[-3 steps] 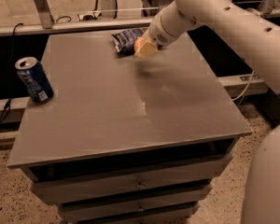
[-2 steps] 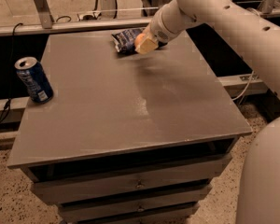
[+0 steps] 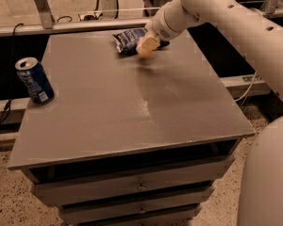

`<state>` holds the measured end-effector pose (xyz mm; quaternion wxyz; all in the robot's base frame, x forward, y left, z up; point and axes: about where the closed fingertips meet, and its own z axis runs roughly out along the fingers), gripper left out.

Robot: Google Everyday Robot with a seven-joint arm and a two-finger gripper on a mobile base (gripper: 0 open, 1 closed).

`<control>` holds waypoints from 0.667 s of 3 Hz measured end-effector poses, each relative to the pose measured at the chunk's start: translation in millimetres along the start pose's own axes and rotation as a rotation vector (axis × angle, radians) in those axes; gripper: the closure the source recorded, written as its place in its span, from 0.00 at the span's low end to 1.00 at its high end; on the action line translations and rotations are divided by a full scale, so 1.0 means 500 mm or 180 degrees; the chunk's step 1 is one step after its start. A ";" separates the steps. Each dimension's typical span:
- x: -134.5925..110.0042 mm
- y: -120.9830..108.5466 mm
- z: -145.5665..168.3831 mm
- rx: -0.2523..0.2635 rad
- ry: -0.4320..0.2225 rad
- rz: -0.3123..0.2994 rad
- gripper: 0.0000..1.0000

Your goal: Move orange near blue chip bag

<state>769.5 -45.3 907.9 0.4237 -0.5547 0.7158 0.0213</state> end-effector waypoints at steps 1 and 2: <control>-0.005 0.002 0.000 -0.0017 -0.0016 -0.0023 0.00; -0.011 0.005 -0.010 -0.0018 -0.0046 -0.0041 0.00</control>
Offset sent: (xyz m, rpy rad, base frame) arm -0.0114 -0.0020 0.0175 0.0114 -0.0248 0.0231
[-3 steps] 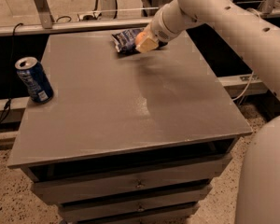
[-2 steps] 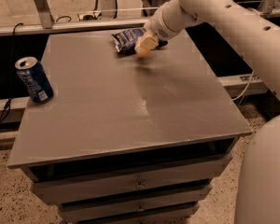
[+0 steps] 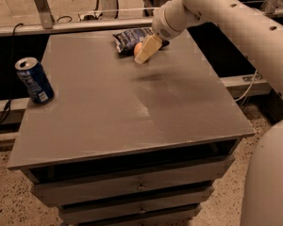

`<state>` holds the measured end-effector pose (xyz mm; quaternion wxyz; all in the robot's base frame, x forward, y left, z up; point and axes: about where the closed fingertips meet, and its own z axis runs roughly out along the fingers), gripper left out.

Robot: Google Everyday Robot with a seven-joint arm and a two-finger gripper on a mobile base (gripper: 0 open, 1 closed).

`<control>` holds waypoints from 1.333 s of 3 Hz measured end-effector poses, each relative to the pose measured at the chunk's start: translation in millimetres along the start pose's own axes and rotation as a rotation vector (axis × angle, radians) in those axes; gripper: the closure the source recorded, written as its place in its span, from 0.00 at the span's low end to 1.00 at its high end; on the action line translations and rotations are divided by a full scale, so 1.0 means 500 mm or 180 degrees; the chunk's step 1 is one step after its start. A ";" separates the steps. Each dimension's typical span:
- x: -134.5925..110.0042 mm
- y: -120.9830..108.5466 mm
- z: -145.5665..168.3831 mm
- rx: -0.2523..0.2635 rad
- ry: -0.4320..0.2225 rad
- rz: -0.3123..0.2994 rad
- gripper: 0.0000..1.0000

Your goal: Move orange near blue chip bag

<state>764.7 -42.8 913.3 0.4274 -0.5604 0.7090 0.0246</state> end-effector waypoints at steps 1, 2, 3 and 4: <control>0.014 0.007 -0.045 -0.0079 -0.0158 0.0068 0.00; 0.050 0.026 -0.141 -0.0186 -0.0503 0.0177 0.00; 0.110 0.042 -0.271 -0.0213 -0.0747 0.0275 0.00; 0.131 0.042 -0.292 -0.0190 -0.0747 0.0327 0.00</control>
Offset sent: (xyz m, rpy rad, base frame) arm -0.1089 -0.1442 0.0545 0.3343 0.0039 0.0922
